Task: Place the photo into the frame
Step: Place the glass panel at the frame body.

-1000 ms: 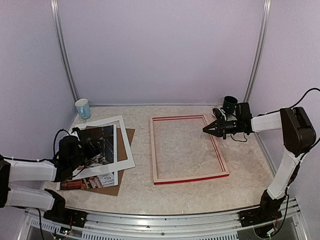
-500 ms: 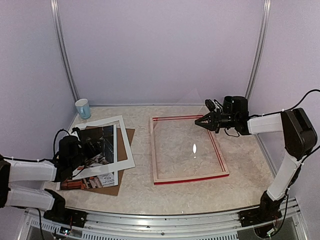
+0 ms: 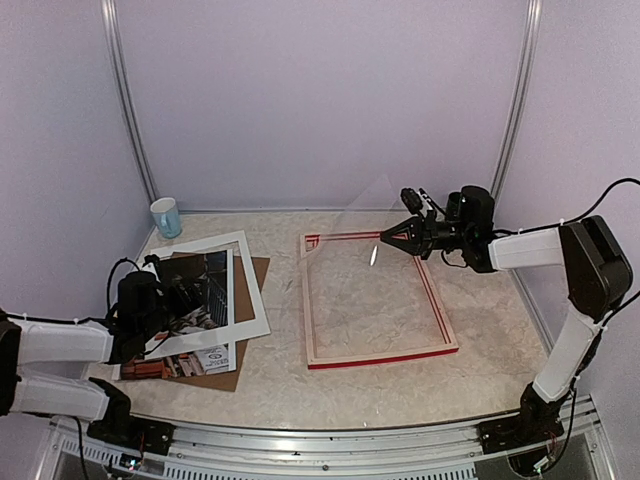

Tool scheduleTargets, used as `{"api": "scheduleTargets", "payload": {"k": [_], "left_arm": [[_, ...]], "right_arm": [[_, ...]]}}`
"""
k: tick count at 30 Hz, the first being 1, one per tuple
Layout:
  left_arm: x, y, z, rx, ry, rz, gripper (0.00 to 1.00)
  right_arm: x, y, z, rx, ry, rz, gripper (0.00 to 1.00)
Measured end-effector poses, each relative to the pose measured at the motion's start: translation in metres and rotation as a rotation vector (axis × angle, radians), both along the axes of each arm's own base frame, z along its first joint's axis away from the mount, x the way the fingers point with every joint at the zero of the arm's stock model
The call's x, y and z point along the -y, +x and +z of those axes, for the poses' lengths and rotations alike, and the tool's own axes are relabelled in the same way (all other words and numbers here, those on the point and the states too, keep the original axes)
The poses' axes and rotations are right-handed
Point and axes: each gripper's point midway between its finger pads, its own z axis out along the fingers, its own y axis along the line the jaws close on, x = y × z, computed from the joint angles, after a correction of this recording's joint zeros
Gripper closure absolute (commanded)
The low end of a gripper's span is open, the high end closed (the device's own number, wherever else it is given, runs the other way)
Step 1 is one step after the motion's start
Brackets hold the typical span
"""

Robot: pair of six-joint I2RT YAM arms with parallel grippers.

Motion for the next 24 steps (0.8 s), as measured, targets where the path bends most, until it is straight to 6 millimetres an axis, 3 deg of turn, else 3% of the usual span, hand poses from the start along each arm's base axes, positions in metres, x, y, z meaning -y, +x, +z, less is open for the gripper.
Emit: {"api": "scheduleTargets", "payload": {"k": [7, 14, 18, 21, 24], "left_arm": [[0.0, 0.0, 0.0, 0.0, 0.0, 0.0, 0.01], [0.0, 0.0, 0.0, 0.0, 0.0, 0.0, 0.01], [0.0, 0.0, 0.0, 0.0, 0.0, 0.0, 0.01], [0.0, 0.0, 0.0, 0.0, 0.0, 0.0, 0.01], [0.0, 0.0, 0.0, 0.0, 0.0, 0.0, 0.01]], "right_arm": [[-0.017, -0.023, 0.008, 0.063, 0.012, 0.082, 1.0], [-0.02, -0.043, 0.04, 0.208, 0.035, 0.131, 0.99], [-0.02, -0.044, 0.052, 0.265, 0.029, 0.134, 0.99], [-0.021, -0.04, 0.044, 0.251, 0.008, 0.126, 0.99], [-0.023, -0.033, 0.016, 0.182, -0.021, 0.12, 0.98]]}}
